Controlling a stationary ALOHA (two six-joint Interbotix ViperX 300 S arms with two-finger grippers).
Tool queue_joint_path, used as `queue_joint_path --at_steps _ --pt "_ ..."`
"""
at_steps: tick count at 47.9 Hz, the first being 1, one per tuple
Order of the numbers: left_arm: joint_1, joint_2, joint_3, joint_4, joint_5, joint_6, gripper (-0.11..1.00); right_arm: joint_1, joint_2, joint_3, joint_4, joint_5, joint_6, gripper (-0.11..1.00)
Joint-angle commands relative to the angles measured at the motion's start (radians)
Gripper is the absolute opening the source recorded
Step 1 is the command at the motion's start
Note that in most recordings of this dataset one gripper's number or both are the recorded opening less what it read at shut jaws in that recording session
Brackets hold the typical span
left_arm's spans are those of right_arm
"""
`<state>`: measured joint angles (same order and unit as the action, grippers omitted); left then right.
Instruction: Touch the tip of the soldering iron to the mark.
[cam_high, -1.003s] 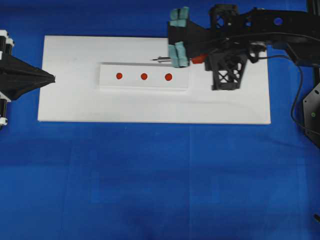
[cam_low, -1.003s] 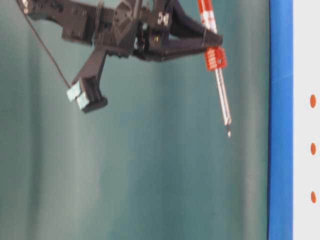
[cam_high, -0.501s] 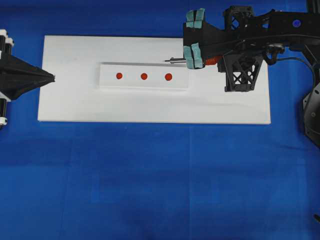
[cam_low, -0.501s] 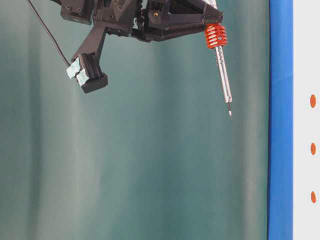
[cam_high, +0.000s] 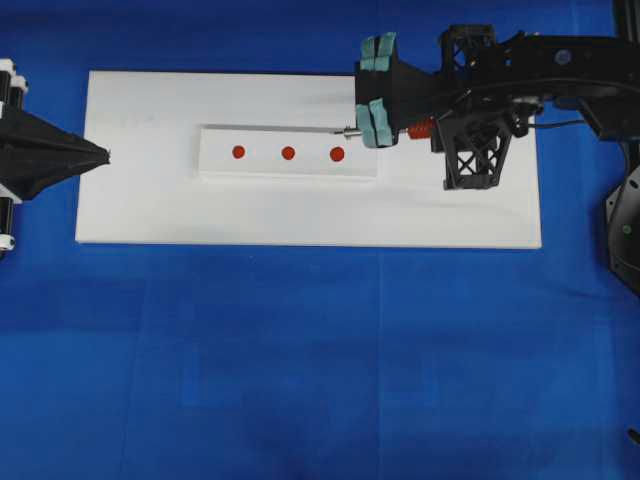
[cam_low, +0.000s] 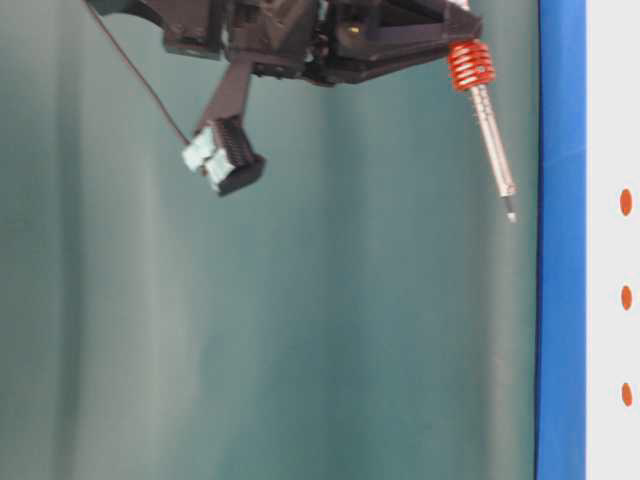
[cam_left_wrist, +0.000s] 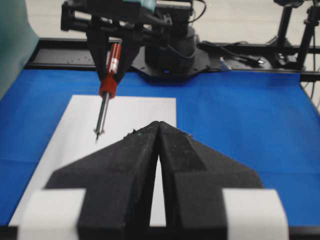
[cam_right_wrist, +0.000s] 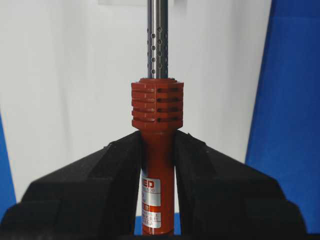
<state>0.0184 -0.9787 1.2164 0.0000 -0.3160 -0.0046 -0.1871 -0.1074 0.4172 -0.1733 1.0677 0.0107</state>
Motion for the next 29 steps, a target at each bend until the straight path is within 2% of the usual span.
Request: queue_joint_path --at_steps 1,29 --pt "0.000 0.003 -0.012 0.002 -0.009 -0.002 0.00 -0.003 0.005 0.000 0.002 -0.021 0.000 0.06" --pt "-0.002 0.003 -0.012 0.002 -0.008 -0.002 0.00 -0.025 0.075 0.084 0.017 -0.147 -0.002 0.07"
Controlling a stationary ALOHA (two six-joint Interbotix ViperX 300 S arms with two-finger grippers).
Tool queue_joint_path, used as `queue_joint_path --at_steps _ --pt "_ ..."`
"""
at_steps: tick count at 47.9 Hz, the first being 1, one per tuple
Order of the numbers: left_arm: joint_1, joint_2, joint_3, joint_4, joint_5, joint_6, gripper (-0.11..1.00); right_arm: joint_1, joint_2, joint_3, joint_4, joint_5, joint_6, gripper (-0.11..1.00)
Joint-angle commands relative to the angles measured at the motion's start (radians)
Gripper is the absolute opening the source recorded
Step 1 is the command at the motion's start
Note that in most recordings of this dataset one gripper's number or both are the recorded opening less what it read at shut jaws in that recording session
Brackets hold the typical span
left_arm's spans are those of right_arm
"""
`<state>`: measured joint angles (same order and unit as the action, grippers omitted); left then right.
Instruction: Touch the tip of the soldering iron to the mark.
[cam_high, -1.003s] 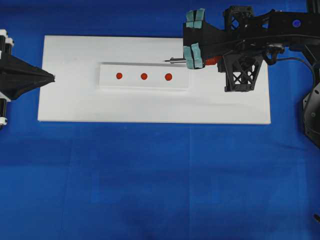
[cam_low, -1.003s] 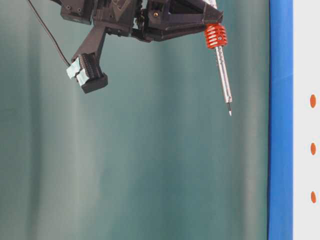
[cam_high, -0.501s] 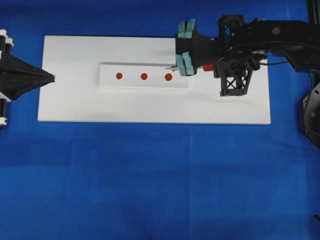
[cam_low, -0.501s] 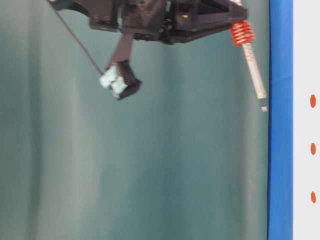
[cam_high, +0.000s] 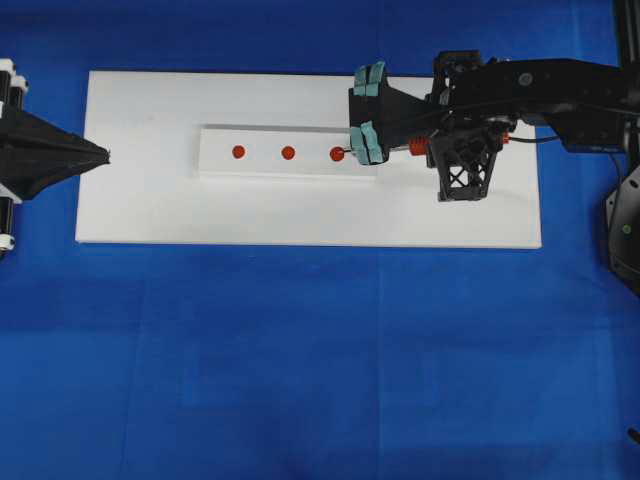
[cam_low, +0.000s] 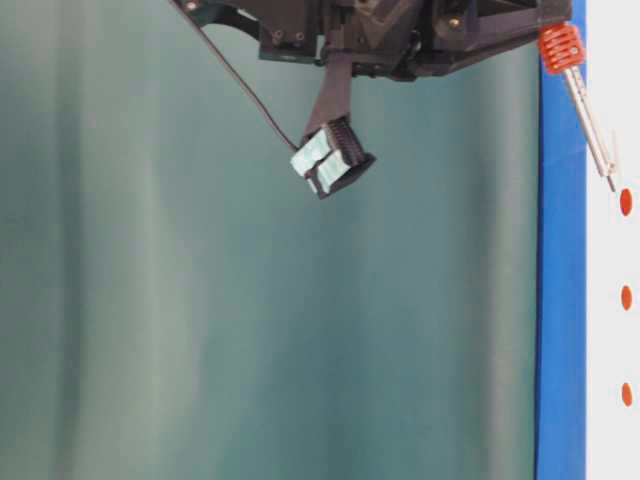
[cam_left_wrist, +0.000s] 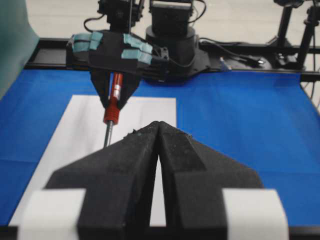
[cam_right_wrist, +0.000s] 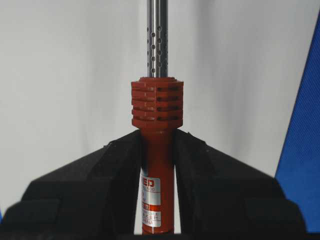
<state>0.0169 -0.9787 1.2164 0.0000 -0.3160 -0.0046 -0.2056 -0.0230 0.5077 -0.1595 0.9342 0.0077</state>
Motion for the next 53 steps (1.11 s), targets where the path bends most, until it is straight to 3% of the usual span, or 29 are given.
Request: queue_joint_path --at_steps 1,53 --pt "0.000 0.005 -0.011 0.002 -0.008 -0.002 0.00 -0.005 -0.008 -0.006 0.003 -0.014 0.002 0.06" --pt "0.000 0.003 -0.012 0.003 -0.008 -0.002 0.00 -0.011 0.015 -0.005 0.003 -0.017 0.000 0.07"
